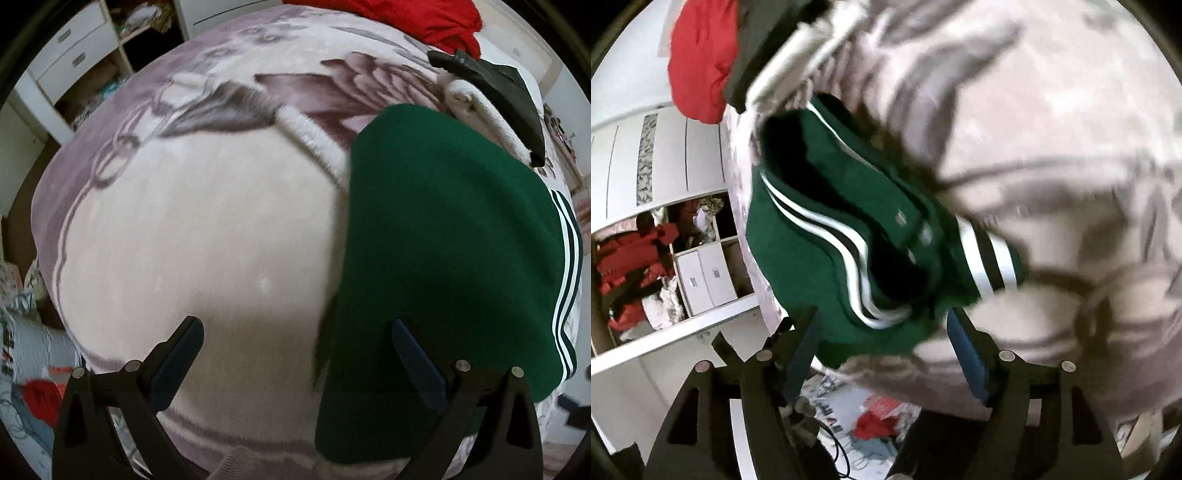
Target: Fold large clothes
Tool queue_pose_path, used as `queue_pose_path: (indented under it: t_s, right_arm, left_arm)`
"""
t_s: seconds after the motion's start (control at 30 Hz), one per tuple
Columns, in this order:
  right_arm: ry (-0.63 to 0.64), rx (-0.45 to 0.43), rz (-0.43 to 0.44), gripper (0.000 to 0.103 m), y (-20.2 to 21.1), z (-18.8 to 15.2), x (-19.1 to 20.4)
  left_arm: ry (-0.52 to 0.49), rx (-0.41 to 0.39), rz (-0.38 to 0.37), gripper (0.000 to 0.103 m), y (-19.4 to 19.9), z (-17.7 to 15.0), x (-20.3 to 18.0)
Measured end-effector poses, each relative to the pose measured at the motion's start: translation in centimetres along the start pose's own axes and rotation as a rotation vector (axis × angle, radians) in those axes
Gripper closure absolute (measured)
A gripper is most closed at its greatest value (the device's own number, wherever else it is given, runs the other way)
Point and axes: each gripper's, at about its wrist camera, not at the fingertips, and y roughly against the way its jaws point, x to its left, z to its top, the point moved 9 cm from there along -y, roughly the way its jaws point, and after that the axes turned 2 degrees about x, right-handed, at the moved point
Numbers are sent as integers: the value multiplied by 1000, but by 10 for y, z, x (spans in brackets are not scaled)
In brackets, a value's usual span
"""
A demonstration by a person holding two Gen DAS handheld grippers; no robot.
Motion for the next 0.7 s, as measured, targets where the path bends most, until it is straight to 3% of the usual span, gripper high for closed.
queue_pose_path:
  t_s: [0.13,0.2,0.27,0.37,0.47,0.57,0.67,0.7]
  right_arm:
    - [-63,34,86,32,-46,2,-8]
    - [-117,-37,150,72,-54,13,-8]
    - [-169,-72,139,92,-55,14,-9]
    - [-293,-80,263,96,-32,-9,4]
    - [-300,-89,307,97,4,-33,32]
    - [-257,-118,205,97,22,-36,31]
    - [-237,-142,-19,97,5,-15,-20]
    - [-245,-110,-56,96,-10,-9,-37]
  left_arm:
    - [-5,20,12,0,3,-12,4]
    - [-18,23,18,0,6,-17,4]
    - [-36,23,16,0,9,-22,1]
    - [-61,25,-9,0,12,-27,-6]
    - [-77,13,-39,0,17,-29,-14]
    - [-94,25,-49,0,9,-31,-20]
    - [-110,47,-61,0,-2,-34,-26]
    - [-116,45,-57,0,-4,-34,-26]
